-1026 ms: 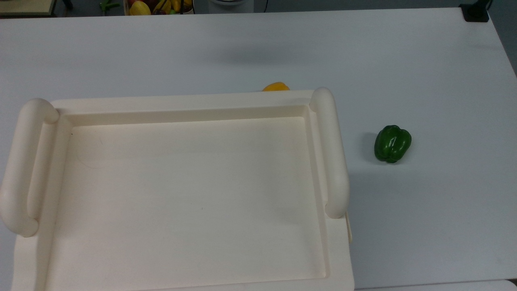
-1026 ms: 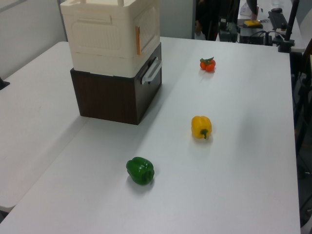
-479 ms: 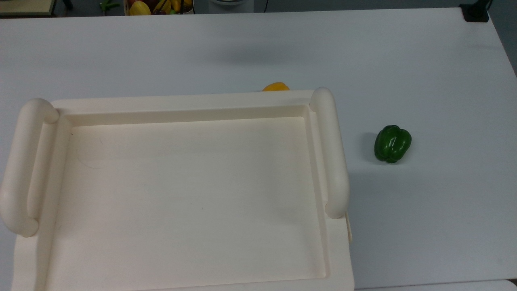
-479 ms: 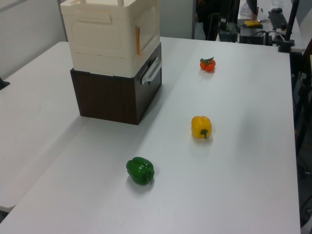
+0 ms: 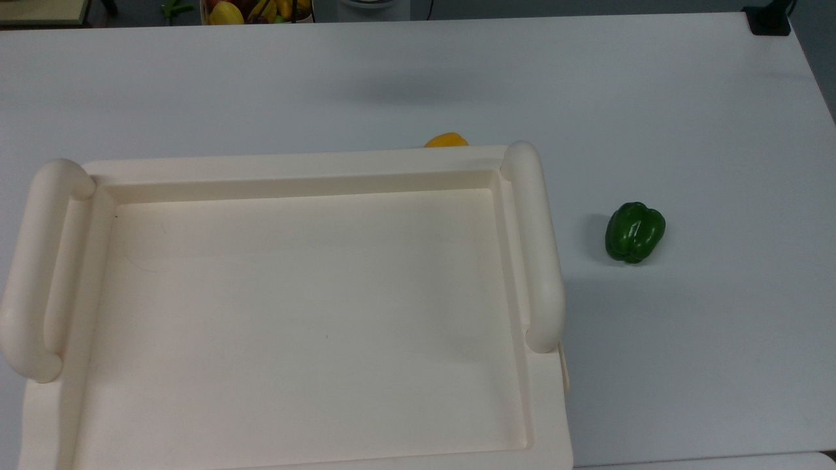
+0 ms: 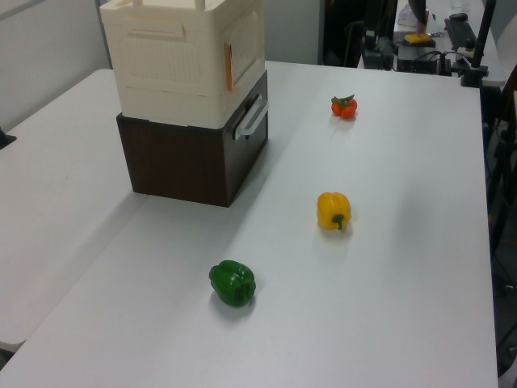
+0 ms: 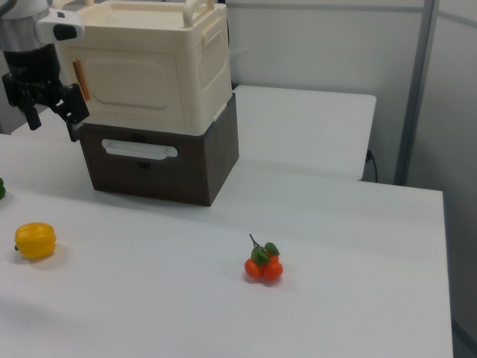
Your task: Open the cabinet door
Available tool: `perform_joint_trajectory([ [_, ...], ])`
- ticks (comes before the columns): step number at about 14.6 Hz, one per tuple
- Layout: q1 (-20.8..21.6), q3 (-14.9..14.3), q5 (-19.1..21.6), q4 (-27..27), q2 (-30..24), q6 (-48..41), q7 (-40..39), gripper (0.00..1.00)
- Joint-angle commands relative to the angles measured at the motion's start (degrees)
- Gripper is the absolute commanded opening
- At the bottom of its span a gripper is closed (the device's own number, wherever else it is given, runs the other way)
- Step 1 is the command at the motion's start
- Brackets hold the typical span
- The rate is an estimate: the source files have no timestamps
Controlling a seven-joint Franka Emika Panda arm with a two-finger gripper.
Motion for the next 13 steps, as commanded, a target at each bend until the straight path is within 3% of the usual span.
perform_joint_trajectory([
  [1, 0.4, 0.36, -0.45, -0.21, -0.49, 0.41, -2.21, 1.0],
  [7, 1.28, 1.33, -0.36, -1.35, -0.58, 10.24, -2.66, 0.97],
  [13, 1.19, 3.26, 1.39, -4.34, -0.05, 28.43, -2.56, 1.0],
])
